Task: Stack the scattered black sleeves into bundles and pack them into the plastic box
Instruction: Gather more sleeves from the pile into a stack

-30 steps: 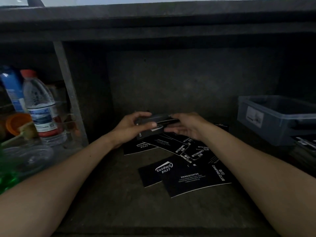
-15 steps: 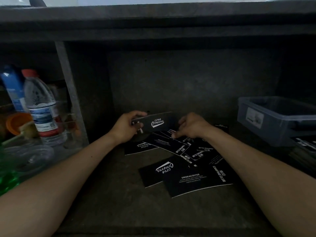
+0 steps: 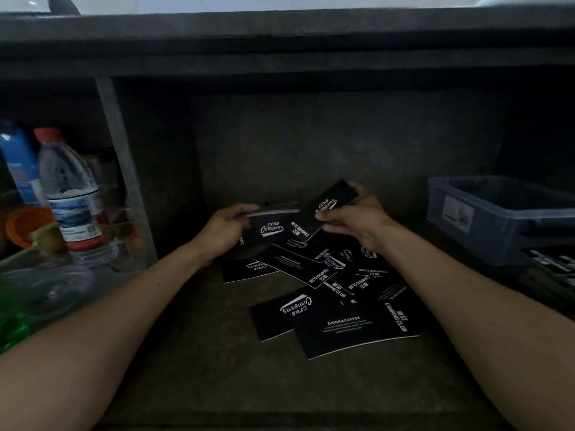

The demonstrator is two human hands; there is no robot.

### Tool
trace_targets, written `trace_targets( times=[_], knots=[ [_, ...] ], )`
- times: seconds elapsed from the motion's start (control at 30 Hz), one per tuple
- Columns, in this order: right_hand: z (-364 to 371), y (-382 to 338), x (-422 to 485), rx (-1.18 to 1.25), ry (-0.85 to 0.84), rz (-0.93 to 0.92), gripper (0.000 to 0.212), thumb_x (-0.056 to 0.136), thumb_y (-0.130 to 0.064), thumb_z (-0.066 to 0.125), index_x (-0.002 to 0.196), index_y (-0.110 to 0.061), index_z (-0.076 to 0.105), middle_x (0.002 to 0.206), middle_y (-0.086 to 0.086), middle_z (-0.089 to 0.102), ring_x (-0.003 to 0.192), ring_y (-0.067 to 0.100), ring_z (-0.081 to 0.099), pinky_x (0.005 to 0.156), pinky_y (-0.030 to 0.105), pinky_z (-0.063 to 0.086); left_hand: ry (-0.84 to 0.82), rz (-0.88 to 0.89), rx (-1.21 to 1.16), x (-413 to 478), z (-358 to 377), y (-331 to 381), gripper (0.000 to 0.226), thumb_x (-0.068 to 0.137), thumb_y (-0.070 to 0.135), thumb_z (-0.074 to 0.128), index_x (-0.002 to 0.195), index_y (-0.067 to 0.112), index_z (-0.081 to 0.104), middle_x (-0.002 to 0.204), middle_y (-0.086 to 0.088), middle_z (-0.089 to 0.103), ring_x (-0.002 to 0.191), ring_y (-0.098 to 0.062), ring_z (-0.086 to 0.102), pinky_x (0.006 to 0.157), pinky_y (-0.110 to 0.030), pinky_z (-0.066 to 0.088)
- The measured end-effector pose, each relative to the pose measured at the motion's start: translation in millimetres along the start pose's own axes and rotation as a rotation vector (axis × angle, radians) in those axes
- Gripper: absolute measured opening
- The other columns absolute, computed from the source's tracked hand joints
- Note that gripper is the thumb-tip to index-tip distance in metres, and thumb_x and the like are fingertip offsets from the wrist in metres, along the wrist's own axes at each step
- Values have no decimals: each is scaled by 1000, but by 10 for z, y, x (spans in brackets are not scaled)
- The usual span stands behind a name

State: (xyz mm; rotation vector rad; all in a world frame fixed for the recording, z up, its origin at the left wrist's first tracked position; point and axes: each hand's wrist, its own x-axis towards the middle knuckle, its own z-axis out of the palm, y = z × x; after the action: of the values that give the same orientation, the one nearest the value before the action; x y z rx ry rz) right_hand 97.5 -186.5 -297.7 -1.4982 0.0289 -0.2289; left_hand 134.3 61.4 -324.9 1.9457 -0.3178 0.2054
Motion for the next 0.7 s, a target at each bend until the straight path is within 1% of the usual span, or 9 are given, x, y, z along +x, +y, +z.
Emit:
trace_targets(
  times=[0.03,0.1,0.2,0.27,0.33,0.4,0.5,0.57,0.7],
  knots=[
    [47,26,10,5,-4,-15,57,77,9,76,118,-22,49,105,8,69,81,25,73,60,32,60,-19,-17,-27,-21,17,26,31,94,8,58,121,20,67,114,-6,71,99,-15,65,79,-18,51],
    [135,54,23,45,-29,2,27,91,1,63,107,-19,55,101,7,70,85,24,72,64,35,61,-64,-16,-17,-78,39,83,28,92,27,67,120,25,67,112,4,71,100,-7,67,79,-16,51],
    [243,92,34,61,-38,7,17,95,-2,55,95,-19,58,92,3,70,81,18,68,70,33,59,-101,23,34,-124,51,96,43,83,36,78,122,29,61,106,17,66,85,11,64,66,-2,47],
    [272,162,44,73,-12,11,18,90,2,63,94,-15,58,95,6,70,81,18,68,66,26,57,-94,31,43,-116,48,77,50,79,34,82,123,29,59,106,17,65,85,10,64,64,-3,48],
    [260,236,41,-45,2,12,22,82,-1,75,93,-12,60,99,12,72,82,20,71,68,28,59,-80,57,57,-109,57,49,49,80,24,82,124,25,60,108,12,68,86,8,66,67,-3,49],
    [214,261,37,-471,7,-70,27,71,-16,87,88,-13,66,92,8,74,82,21,71,78,36,60,-31,128,108,-83,72,4,43,85,6,75,125,15,62,116,0,68,94,-1,66,74,-1,48],
    [206,177,-13,-1072,-45,-110,56,60,-49,89,103,-19,69,100,-2,72,96,17,67,90,37,54,29,157,97,-50,75,-22,40,91,-10,59,126,9,62,117,-5,65,94,-4,62,75,1,45],
    [243,134,-44,-1157,-107,-55,72,55,-59,88,112,-19,68,106,-4,72,102,16,66,93,35,53,72,129,47,-8,51,-15,44,91,-13,52,125,13,63,117,-5,66,90,0,60,74,0,46],
    [261,38,-52,-1125,-173,31,71,61,-42,91,121,-12,67,118,2,69,108,18,64,96,32,52,72,80,52,30,21,-43,40,92,-7,52,122,16,66,111,-3,68,91,-7,63,75,-7,50]
  ],
)
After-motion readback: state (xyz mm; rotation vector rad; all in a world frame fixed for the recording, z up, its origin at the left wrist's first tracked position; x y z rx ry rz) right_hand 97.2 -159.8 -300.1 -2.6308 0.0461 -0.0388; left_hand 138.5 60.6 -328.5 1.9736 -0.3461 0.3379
